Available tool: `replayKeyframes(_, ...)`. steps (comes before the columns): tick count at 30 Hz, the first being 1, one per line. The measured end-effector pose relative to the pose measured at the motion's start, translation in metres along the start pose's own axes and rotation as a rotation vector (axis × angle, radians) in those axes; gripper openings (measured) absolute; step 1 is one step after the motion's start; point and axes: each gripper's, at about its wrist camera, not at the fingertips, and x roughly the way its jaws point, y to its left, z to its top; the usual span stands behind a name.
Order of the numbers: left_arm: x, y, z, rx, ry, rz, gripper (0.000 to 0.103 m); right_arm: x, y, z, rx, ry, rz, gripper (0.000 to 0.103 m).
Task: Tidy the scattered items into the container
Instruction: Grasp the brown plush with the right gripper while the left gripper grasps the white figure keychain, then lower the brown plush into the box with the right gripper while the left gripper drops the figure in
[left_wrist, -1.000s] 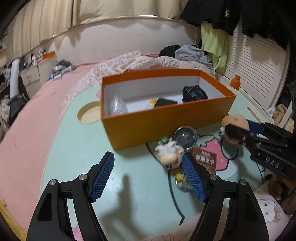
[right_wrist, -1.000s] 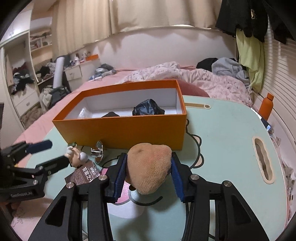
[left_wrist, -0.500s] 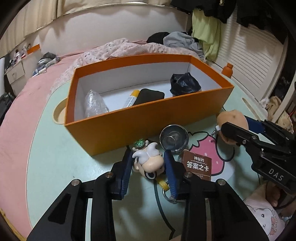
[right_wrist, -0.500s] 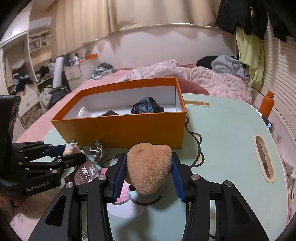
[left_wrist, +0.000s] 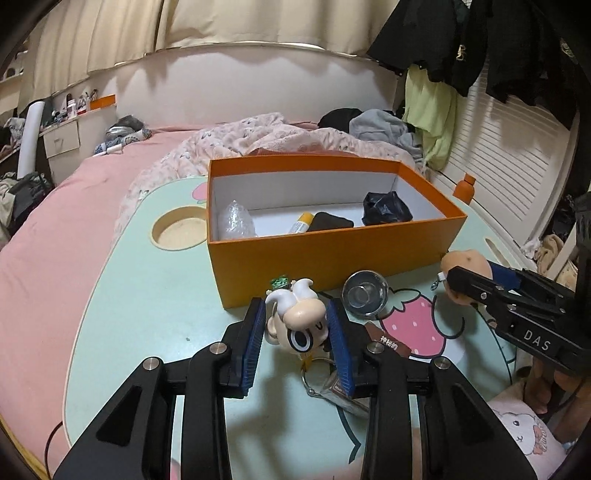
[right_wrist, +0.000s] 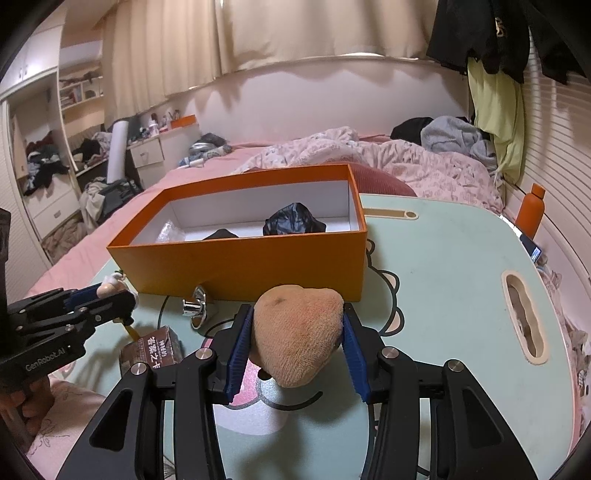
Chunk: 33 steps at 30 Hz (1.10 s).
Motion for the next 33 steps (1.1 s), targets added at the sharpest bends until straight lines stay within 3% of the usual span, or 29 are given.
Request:
replayKeyframes(6,-0.007,-0.005,-0.002,0.018,-0.035,-0.002,0.032,0.000,-0.001,0.000,0.002,-0.004,0.001,0.046)
replayKeyframes(13,-0.003,-0.001,-0.003,-0.001,-0.009,0.003,0.032,0.000,-0.001,0.000,0.003,-0.001,0.003,0.046)
replayKeyframes(18,-0.006,0.011,-0.006,-0.034,0.026,0.040,0.050,-0.001,-0.002,-0.001,0.006,0.000,0.006,0.046)
replayKeyframes(20,-0.011,0.020,-0.009,-0.068,0.014,0.034,0.059,-0.001,-0.002,-0.001,0.007,0.001,0.006,0.046)
replayKeyframes(22,-0.010,0.028,-0.009,-0.106,0.018,0.016,0.061,0.000,-0.001,-0.001,0.006,0.003,0.007,0.046)
replayKeyframes(26,0.004,0.026,-0.008,-0.095,0.078,-0.016,0.061,0.001,-0.001,-0.002,0.005,0.008,0.007,0.046)
replayKeyframes(31,0.015,0.006,-0.006,0.003,0.128,-0.024,0.060,0.001,-0.001,-0.002,0.006,0.009,0.008,0.046)
replayKeyframes(33,0.022,0.000,-0.007,0.037,0.156,-0.035,0.046,0.001,-0.002,-0.002,0.006,0.010,0.009,0.046)
